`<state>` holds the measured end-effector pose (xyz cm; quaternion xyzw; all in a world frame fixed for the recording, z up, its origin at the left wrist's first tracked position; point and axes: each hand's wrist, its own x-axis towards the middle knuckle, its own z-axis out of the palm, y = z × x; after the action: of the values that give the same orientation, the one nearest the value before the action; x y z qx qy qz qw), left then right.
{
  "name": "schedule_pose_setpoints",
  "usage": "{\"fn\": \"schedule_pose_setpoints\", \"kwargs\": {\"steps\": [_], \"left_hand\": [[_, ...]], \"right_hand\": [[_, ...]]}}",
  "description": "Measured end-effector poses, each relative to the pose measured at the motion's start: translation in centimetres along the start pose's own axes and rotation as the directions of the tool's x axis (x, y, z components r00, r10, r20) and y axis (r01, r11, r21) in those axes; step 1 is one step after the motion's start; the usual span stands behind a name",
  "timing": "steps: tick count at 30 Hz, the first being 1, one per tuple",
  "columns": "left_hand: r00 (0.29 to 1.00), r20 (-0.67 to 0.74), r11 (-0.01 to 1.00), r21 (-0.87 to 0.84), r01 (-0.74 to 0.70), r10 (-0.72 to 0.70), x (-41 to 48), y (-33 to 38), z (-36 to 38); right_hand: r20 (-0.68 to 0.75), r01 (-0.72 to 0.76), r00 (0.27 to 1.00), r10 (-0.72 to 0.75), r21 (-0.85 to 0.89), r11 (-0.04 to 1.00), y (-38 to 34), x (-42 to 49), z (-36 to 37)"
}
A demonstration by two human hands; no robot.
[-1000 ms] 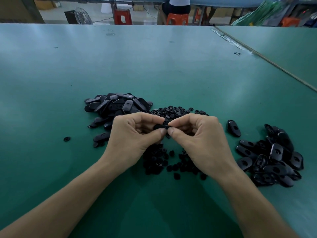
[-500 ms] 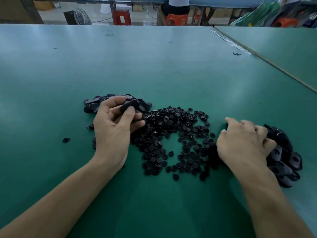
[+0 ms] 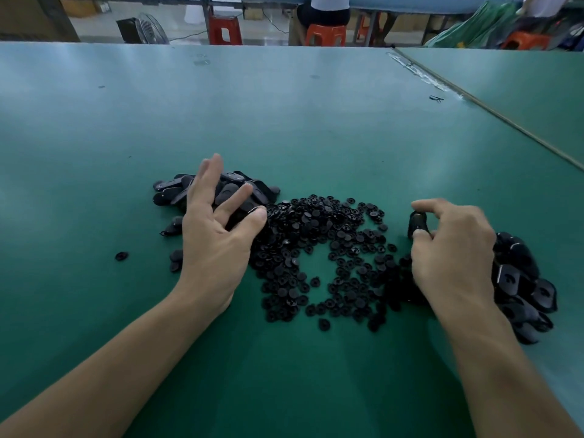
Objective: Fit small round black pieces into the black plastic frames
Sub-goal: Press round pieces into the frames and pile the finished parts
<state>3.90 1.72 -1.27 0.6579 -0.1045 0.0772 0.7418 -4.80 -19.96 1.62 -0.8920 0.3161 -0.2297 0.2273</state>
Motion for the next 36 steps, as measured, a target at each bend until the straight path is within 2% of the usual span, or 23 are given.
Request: {"fn": "schedule_pose_setpoints", "kwargs": {"steps": [8,10,12,15,18,20,26,31,36], "left_hand": [[0.991,0.117,0.997,0.007,-0.071,0.070,-0.5,0.0,0.1],[0.984,0.157,0.997,0.012,-0.083,0.080,-0.6,0.1,0.2],[0.977,0.197,0.996,0.011,-0.083,0.080,-0.9,0.2,0.2],[0.963,0.262,0.996,0.037,-0.078,0.066,-1.1,0.4,0.3],[0.949,0.313,0.996,0.066,-0.053,0.029,-1.4,0.6,0.4],[0.941,0.338,0.995,0.089,-0.051,0.018,-1.5,0.8,0.5],[0.925,0.378,0.992,0.106,-0.068,0.023,-1.6,0.8,0.5],[0.937,0.347,0.998,0.043,-0.043,0.026,-1.4,0.9,0.4],[0.937,0.347,0.998,0.030,-0.055,0.041,-1.4,1.0,0.5]], "right_hand": [[0.025,-0.018,1.000,0.017,0.012,1.000,0.3,0.4,0.1],[-0.004,0.059,0.998,-0.058,0.077,0.995,-0.1,0.3,0.3],[-0.011,0.133,0.991,-0.134,0.232,0.964,-1.0,-0.1,0.5],[0.188,0.085,0.951,-0.246,0.606,0.791,-2.3,-1.1,0.8],[0.290,0.005,0.877,-0.384,0.792,0.610,-3.1,-1.9,1.1],[0.280,0.011,0.867,-0.413,0.817,0.577,-3.3,-2.2,1.3],[0.247,0.070,0.856,-0.454,0.815,0.575,-3.7,-2.7,1.5],[0.261,0.081,0.888,-0.379,0.722,0.687,-3.5,-2.7,1.9],[0.288,0.072,0.874,-0.391,0.720,0.690,-3.4,-2.6,2.0]]}}
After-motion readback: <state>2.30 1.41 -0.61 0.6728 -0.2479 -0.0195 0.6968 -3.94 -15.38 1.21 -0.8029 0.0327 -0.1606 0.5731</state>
